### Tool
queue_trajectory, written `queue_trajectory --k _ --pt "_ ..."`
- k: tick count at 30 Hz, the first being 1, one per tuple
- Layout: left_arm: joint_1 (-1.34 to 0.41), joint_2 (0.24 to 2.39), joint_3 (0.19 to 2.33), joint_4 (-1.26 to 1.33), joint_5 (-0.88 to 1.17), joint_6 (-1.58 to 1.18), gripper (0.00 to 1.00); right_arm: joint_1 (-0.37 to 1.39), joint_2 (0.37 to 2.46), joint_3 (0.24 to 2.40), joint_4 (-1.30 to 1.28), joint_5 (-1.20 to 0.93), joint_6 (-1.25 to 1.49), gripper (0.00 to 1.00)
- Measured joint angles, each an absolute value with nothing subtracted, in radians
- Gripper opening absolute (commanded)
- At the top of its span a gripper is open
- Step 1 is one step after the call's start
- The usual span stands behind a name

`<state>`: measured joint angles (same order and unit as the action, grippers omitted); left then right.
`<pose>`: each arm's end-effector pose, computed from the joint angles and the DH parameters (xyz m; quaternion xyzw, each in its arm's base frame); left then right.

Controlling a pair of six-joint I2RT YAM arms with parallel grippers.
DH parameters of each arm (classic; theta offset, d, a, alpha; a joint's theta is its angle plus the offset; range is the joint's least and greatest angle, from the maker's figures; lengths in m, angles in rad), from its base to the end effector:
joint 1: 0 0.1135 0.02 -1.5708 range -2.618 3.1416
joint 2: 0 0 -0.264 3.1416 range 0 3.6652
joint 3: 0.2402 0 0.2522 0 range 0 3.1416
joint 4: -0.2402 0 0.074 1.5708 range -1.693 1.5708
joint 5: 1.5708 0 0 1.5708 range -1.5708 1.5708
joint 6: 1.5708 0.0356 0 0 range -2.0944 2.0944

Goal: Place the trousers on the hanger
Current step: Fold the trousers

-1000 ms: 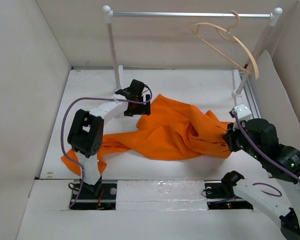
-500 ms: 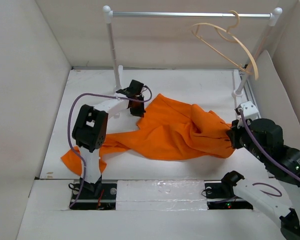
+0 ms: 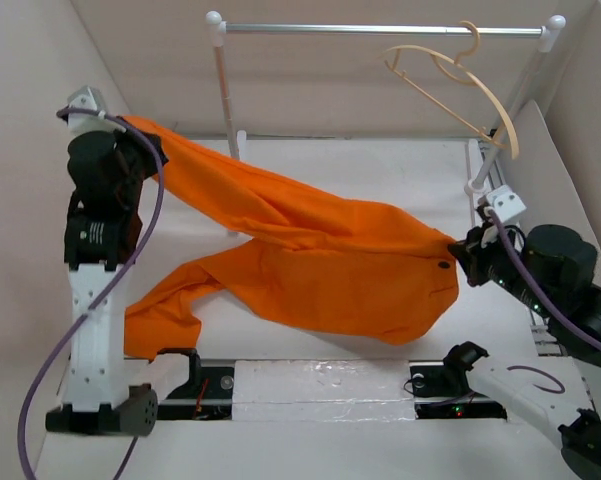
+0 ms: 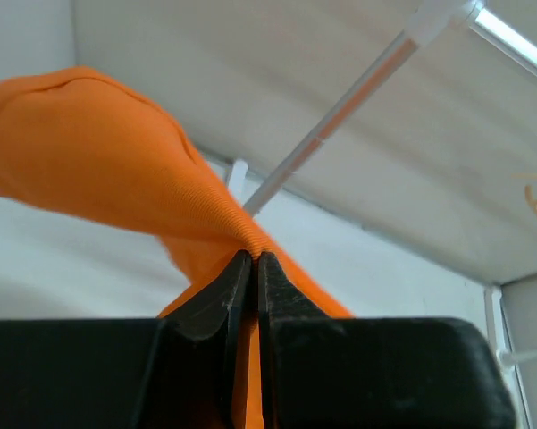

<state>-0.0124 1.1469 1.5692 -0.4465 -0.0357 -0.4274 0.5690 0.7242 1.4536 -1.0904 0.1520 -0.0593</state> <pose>0.2198 -0.0015 0.5066 -0.1596 0.6976 -0.1399 0.6844 0.0594 0.0316 0.4578 -0.2124 0.7934 0.0825 0.5645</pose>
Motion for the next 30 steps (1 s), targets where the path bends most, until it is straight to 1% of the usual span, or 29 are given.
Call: queue_trajectory --k 2,5,7,8,9,10,12,13,14,16,20,23,26,30 --pt "-0.024 1.070 1.505 -0.438 -0.098 -0.427 0.00 0.569 0.710 1.400 -1.091 0.094 -0.045 0.00" --pt "-0.008 1.003 1.363 -0.434 -0.200 -0.428 0.00 0.569 0.672 1.147 -1.071 0.035 -0.024 0.00" --pt "0.007 1.031 1.264 -0.431 -0.249 -0.433 0.00 0.569 0.670 0.974 -1.074 -0.002 0.001 0.00" --pt "0.012 1.058 1.226 -0.432 -0.267 -0.440 0.00 0.569 0.680 0.907 -1.082 -0.022 0.009 0.01" --pt "0.016 1.090 1.193 -0.435 -0.285 -0.448 0.00 0.569 0.696 0.857 -1.087 -0.041 0.017 0.05" --pt "0.019 1.142 1.164 -0.436 -0.297 -0.458 0.00 0.569 0.709 0.824 -1.091 -0.062 0.023 0.27" --pt "0.019 1.224 1.116 -0.445 -0.302 -0.477 0.00 0.569 0.730 0.807 -1.104 -0.084 0.029 0.55" --pt "0.019 1.245 1.097 -0.456 -0.302 -0.485 0.00 0.569 0.739 0.812 -1.106 -0.087 0.025 0.72" --pt "0.019 1.248 1.080 -0.467 -0.303 -0.492 0.00 0.569 0.750 0.827 -1.109 -0.081 0.025 0.79" --pt "0.019 1.227 1.065 -0.476 -0.304 -0.500 0.00 0.569 0.774 0.882 -1.114 -0.049 0.019 0.87" --pt "0.019 1.134 1.059 -0.460 -0.298 -0.506 0.00 0.524 0.849 0.994 -1.028 0.019 -0.032 0.90" --pt "0.019 1.097 1.059 -0.451 -0.286 -0.506 0.00 0.416 0.941 1.000 -0.894 0.020 -0.070 0.91" --pt "0.019 1.091 1.055 -0.450 -0.268 -0.504 0.00 0.295 1.021 0.950 -0.773 -0.001 -0.085 0.91" --pt "0.019 1.089 1.029 -0.447 -0.245 -0.502 0.00 0.110 1.024 0.832 -0.675 -0.088 -0.090 0.91"
